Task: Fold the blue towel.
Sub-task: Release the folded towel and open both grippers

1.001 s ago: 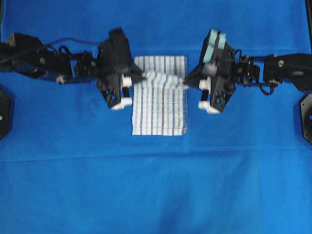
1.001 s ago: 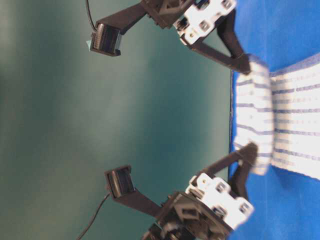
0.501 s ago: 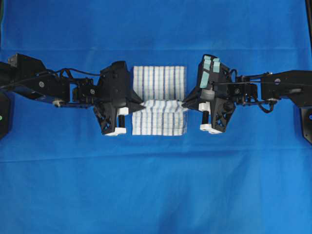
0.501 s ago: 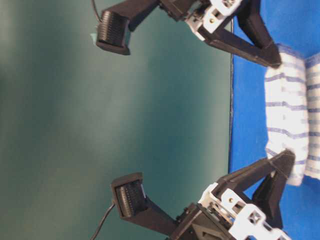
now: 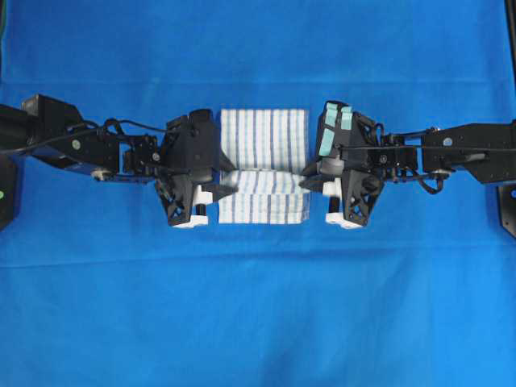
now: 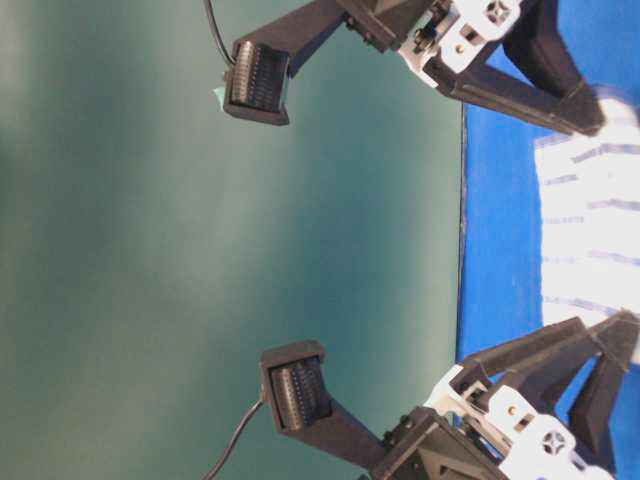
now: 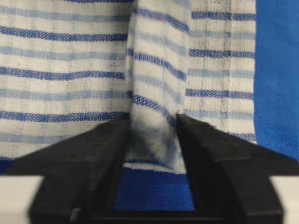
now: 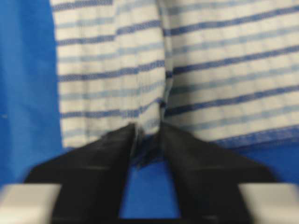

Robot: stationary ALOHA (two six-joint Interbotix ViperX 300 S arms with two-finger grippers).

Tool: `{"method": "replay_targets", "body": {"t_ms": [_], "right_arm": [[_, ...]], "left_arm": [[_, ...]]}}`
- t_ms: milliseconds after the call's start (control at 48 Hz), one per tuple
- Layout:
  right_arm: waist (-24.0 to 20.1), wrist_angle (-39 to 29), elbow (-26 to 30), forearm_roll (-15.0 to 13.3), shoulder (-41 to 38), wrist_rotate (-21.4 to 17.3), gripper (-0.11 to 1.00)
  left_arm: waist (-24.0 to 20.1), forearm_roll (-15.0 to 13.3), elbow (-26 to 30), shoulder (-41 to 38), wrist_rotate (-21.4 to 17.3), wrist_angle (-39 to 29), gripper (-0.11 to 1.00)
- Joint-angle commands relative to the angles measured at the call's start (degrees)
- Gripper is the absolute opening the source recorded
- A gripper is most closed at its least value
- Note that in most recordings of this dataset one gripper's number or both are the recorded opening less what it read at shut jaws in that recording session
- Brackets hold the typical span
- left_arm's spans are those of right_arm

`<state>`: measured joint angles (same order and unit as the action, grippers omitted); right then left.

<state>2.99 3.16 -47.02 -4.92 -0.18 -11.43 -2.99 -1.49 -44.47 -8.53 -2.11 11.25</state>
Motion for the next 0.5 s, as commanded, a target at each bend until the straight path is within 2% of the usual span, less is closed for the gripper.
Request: {"method": "replay_targets", "body": {"t_ms": [0, 63, 104, 271, 480], "right_arm": [[-0.62, 0.88, 1.14, 0.7, 0.53, -0.09, 0.46], [-1.05, 0.62, 1.58, 1.32, 0.62, -0.35, 0.6], [-1.32, 0.18, 1.85, 1.41, 0.79, -0.62, 0.62], [-1.76, -4.48, 2.9, 1.41, 4.22, -0.97, 0.57], [-1.76, -9.49, 3.16, 1.23, 12.92, -0.97, 0.57]], "left_arm": [[0.18, -0.09, 0.26, 0.88, -0.09, 0.09, 0.43], [0.18, 0.0, 0.09, 1.23, -0.18, -0.26, 0.5], [0.18, -0.09, 0.0, 1.67, -0.18, -0.62, 0.53], [0.26, 0.0, -0.88, 7.12, -0.62, -5.27, 0.56], [0.35, -0.09, -3.34, 19.07, -1.05, -10.55, 0.56]]}}
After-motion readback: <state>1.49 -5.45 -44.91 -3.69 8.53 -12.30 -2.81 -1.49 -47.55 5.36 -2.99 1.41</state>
